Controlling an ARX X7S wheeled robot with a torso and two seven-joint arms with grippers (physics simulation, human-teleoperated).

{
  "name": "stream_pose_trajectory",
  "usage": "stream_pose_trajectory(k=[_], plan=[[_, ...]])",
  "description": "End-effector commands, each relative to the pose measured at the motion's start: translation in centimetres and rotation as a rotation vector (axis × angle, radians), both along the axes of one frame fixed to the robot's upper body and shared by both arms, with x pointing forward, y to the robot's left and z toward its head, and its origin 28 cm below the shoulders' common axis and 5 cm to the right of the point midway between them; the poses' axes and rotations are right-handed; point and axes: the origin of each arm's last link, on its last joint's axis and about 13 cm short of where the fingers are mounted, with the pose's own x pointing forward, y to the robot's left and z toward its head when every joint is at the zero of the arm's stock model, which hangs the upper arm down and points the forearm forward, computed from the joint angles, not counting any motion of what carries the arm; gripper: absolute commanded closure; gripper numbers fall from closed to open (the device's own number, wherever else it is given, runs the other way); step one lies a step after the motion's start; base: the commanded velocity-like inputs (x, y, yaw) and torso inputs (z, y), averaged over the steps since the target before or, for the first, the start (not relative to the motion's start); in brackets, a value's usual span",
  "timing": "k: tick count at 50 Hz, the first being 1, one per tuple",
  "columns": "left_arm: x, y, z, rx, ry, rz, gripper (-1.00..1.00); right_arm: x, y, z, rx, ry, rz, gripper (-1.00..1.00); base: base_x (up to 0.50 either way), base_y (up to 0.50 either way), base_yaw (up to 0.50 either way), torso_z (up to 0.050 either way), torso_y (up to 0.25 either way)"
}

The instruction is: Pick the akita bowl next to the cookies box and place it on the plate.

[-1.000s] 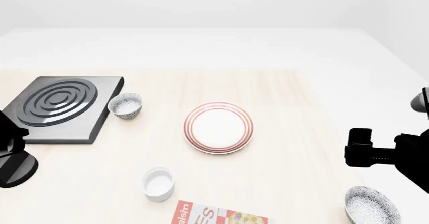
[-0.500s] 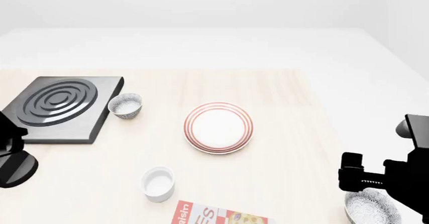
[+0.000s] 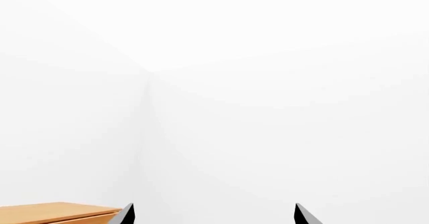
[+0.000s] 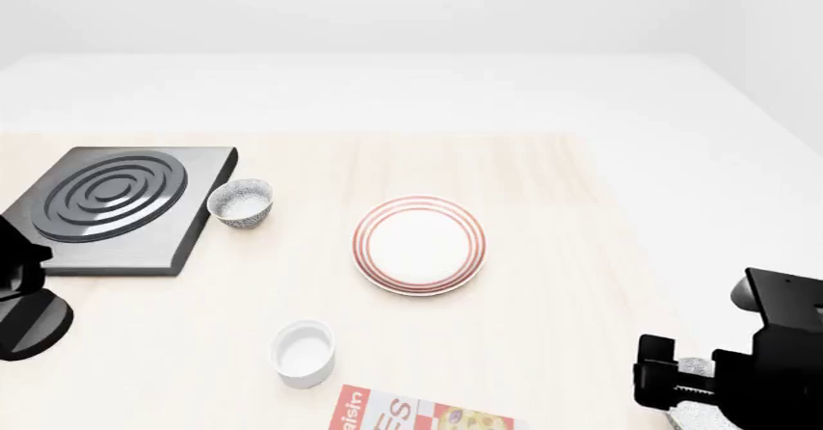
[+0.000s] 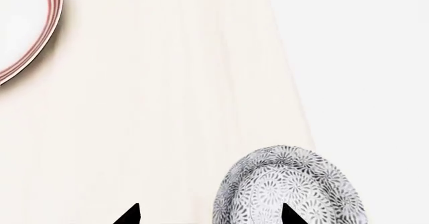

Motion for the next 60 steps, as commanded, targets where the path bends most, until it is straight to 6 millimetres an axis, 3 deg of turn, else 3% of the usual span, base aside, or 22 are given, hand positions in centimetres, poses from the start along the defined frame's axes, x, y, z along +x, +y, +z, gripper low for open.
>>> stream_pose_trajectory(k=[1,16,35,57,58,60], plan=[[0.0,0.0,0.0,0.0,0.002,0.001,-1.0,0.2,-0.2,-1.3,0.0,0.028,-0.006,-1.0,0.0,0.0,0.0,0.0,0.0],[0.1,0.0,-0.1,0.0,0.004,-0.001,-1.0,1.1,-1.4,-4.3,-0.076,0.062,-0.039,-1.0,0.0,0.0,0.0,0.0,0.0],[0.1,0.0,-0.2,-0.001,0.004,0.0,-1.0,-0.1,-0.1,-7.3,-0.06,0.158,0.017,-1.0,0.0,0.0,0.0,0.0,0.0],[0.2,0.0,-0.2,-0.002,0.004,0.0,-1.0,-0.2,0.0,-7.7,-0.051,0.154,0.016,-1.0,0.0,0.0,0.0,-0.002,0.0],[0.2,0.0,-0.2,-0.002,0.004,0.0,-1.0,-0.2,0.0,-7.7,-0.068,0.145,0.036,1.0,0.0,0.0,0.0,0.0,0.0],[0.1,0.0,-0.1,-0.003,0.003,0.001,-1.0,-0.1,0.1,-7.5,-0.07,0.102,0.029,1.0,0.0,0.0,0.0,-0.005,0.0]])
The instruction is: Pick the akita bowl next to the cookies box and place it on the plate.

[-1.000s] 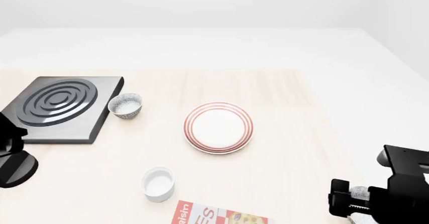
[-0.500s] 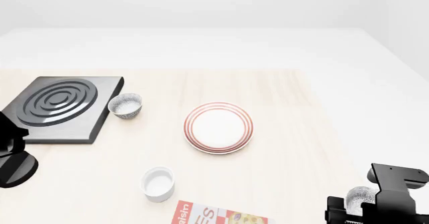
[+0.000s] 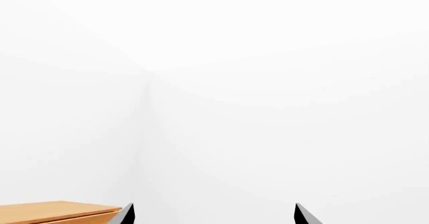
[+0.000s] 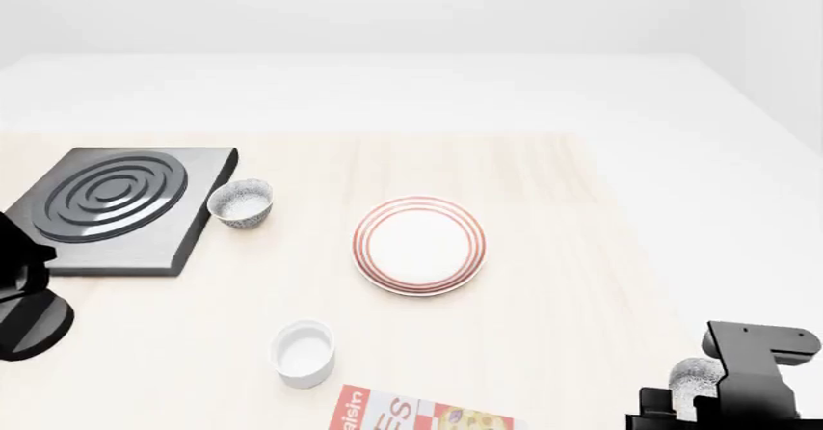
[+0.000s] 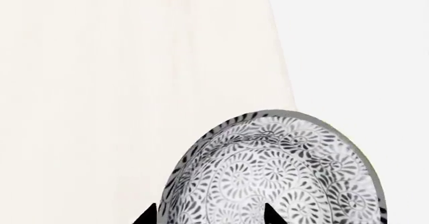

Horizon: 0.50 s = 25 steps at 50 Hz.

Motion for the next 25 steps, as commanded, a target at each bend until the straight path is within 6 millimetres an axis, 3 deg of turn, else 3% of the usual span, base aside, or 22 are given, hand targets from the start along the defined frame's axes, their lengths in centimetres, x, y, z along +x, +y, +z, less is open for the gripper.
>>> stream_pose_trajectory(k=[1,7,16,24,25], plan=[[0.0,0.0,0.1,-0.001,0.0,0.002,-1.0,-0.4,0.8,-0.9,0.075,-0.021,0.02,1.0,0.0,0.0,0.0,0.0,0.0],[-0.1,0.0,0.1,0.0,-0.001,-0.001,-1.0,0.0,0.9,0.3,0.063,-0.188,0.082,1.0,0.0,0.0,0.0,0.0,0.0],[-0.1,0.0,0.1,0.0,0.0,-0.001,-1.0,0.4,1.2,1.5,0.071,-0.243,0.14,1.0,0.0,0.0,0.0,0.0,0.0],[0.1,-0.1,-0.1,0.001,0.002,-0.004,-1.0,2.8,1.1,5.5,0.007,-0.39,0.219,1.0,0.0,0.0,0.0,0.0,0.0],[0.1,-0.1,0.0,0.001,0.002,-0.004,-1.0,3.6,1.2,6.6,-0.008,-0.422,0.233,1.0,0.0,0.0,0.0,0.0,0.0]])
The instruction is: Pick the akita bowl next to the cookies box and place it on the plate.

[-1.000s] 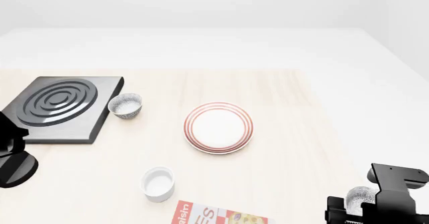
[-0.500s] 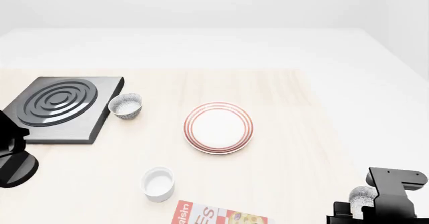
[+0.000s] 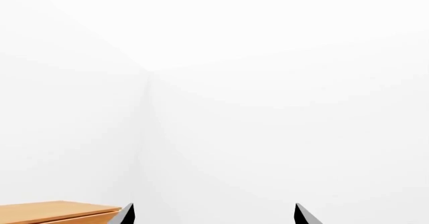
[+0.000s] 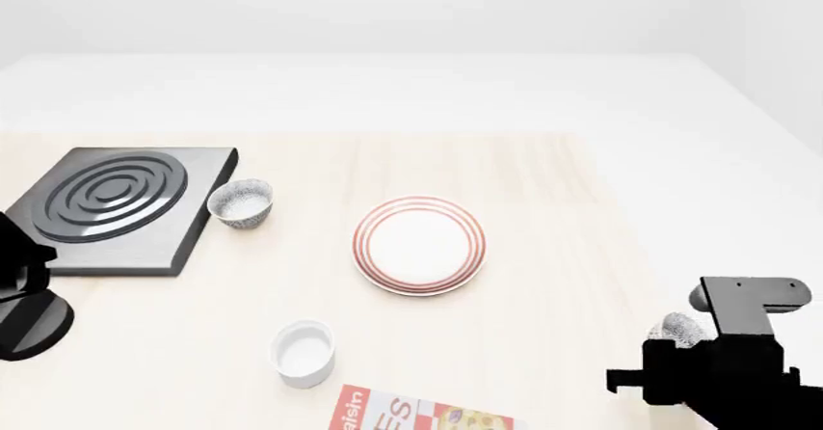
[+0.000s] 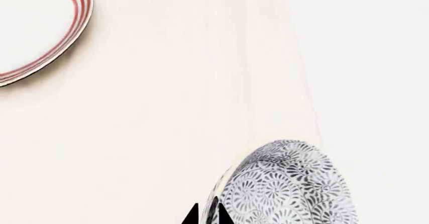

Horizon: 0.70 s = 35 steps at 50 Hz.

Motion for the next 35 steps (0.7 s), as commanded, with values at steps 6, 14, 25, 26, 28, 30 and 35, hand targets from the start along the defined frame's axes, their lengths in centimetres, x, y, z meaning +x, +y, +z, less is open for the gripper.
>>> stream_pose_trajectory(k=[6,14,25,26,28,30,35], plan=[[0.1,0.0,-0.1,0.0,0.001,-0.003,-1.0,3.8,1.3,8.1,-0.142,-0.298,0.182,1.0,0.0,0.0,0.0,0.0,0.0],[0.0,0.0,0.0,0.0,-0.001,-0.004,-1.0,5.5,3.0,11.7,-0.223,-0.421,0.291,1.0,0.0,0.0,0.0,0.0,0.0],[0.1,-0.1,-0.2,0.003,0.004,-0.006,-1.0,9.2,6.7,14.6,-0.328,-0.584,0.502,1.0,0.0,0.0,0.0,0.0,0.0],[0.1,0.0,-0.2,0.003,0.003,-0.006,-1.0,9.6,6.9,14.7,-0.357,-0.599,0.51,1.0,0.0,0.0,0.0,0.0,0.0],[0.1,0.0,-0.2,0.003,0.002,-0.005,-1.0,10.1,7.4,14.9,-0.354,-0.647,0.557,1.0,0.0,0.0,0.0,0.0,0.0],[0.1,0.0,-0.2,0.002,0.001,-0.005,-1.0,10.7,8.1,14.8,-0.445,-0.741,0.621,1.0,0.0,0.0,0.0,0.0,0.0],[0.1,0.0,-0.2,0.001,0.002,-0.006,-1.0,12.1,9.0,15.2,-0.588,-0.817,0.696,1.0,0.0,0.0,0.0,0.0,0.0]])
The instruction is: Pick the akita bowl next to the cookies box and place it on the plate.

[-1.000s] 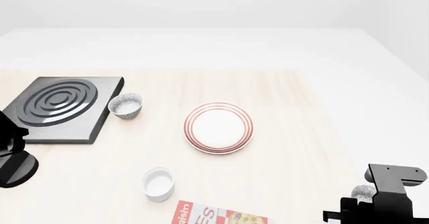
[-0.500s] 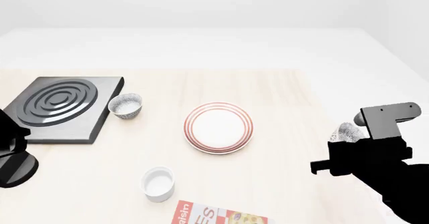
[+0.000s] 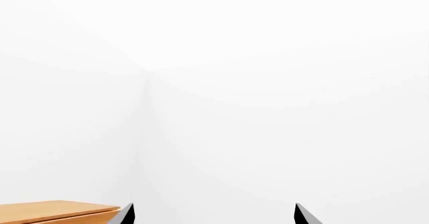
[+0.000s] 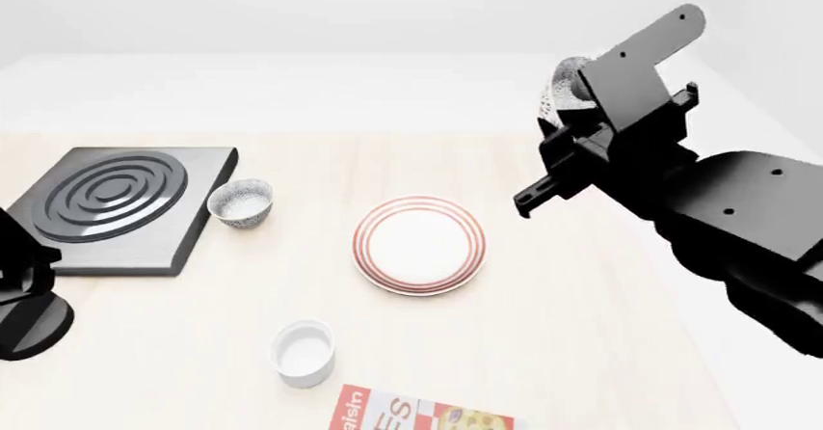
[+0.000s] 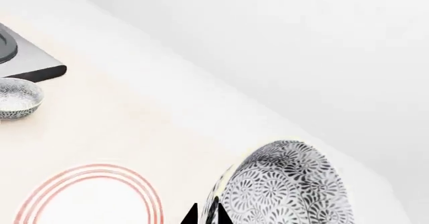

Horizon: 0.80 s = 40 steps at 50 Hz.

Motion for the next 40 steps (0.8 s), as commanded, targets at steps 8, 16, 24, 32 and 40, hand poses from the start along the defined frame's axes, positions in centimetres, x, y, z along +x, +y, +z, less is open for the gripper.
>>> stream_pose_trajectory(k=[8,16,24,32,40], plan=[[0.0,-0.1,0.0,0.001,0.001,-0.003,-1.0,4.7,4.1,2.6,-0.387,-0.362,0.329,1.0,0.0,0.0,0.0,0.0,0.0],[0.0,-0.1,0.0,0.0,0.0,-0.002,-1.0,8.2,5.4,2.1,-0.534,-0.37,0.325,1.0,0.0,0.0,0.0,0.0,0.0],[0.1,-0.1,0.0,0.001,0.004,-0.003,-1.0,12.1,6.9,2.0,-0.507,-0.325,0.255,1.0,0.0,0.0,0.0,0.0,0.0],[0.2,-0.1,0.0,-0.001,0.007,-0.004,-1.0,14.0,8.3,1.4,-0.554,-0.296,0.239,1.0,0.0,0.0,0.0,0.0,0.001],[0.2,-0.2,-0.1,-0.002,0.007,-0.007,-1.0,13.8,9.0,1.4,-0.478,-0.222,0.17,1.0,0.0,0.0,0.0,0.0,0.0]])
